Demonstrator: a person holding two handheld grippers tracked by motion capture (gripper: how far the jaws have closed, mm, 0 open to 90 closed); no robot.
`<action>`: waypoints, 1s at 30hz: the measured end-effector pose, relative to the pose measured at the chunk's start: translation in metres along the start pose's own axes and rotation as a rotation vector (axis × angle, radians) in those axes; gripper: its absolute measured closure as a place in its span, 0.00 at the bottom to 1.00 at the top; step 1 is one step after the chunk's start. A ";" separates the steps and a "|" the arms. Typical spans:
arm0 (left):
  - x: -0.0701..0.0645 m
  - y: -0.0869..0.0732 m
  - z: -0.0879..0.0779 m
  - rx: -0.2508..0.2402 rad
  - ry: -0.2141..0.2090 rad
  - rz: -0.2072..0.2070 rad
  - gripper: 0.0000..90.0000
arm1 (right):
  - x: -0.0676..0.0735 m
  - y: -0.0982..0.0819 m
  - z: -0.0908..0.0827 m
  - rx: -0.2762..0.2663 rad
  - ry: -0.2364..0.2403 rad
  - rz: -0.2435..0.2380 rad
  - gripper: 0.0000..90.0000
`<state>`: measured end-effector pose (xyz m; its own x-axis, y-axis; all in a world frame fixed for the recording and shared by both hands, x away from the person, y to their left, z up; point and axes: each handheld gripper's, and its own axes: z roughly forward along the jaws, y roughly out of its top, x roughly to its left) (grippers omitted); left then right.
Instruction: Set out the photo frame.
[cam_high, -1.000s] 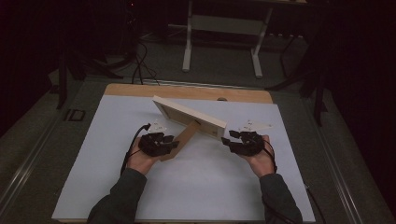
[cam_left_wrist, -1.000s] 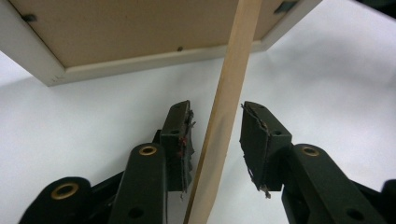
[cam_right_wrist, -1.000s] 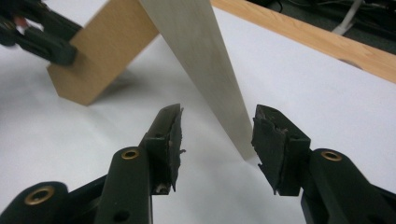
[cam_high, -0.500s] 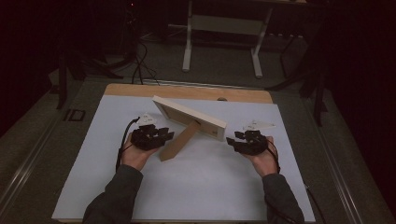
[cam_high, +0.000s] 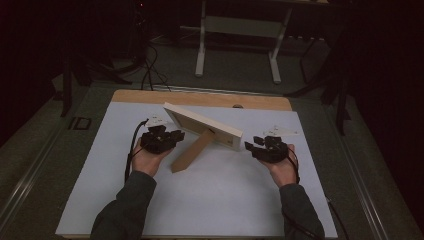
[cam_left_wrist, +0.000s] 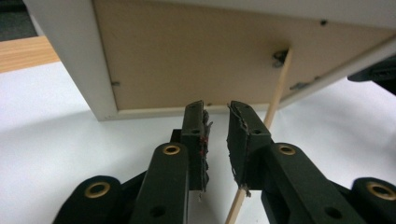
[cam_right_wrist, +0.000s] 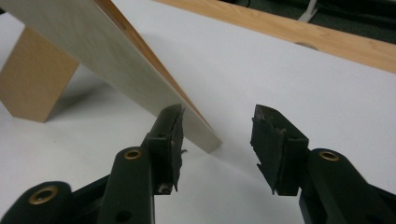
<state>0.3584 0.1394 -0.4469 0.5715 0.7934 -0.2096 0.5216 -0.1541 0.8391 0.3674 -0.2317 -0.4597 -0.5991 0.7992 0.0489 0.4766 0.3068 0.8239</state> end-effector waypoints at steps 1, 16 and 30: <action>0.000 0.002 0.000 -0.006 0.003 -0.002 0.90 | 0.001 0.001 0.000 -0.006 -0.006 -0.003 0.63; -0.005 0.018 0.014 -0.022 0.056 -0.024 1.00 | 0.012 0.018 0.002 -0.043 -0.021 -0.002 0.98; -0.009 0.026 0.022 -0.030 0.075 -0.047 1.00 | 0.019 0.031 0.005 -0.060 0.014 0.000 0.99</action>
<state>0.3808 0.1154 -0.4344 0.4969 0.8416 -0.2119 0.5268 -0.0984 0.8443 0.3743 -0.2047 -0.4366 -0.6086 0.7915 0.0564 0.4375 0.2754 0.8560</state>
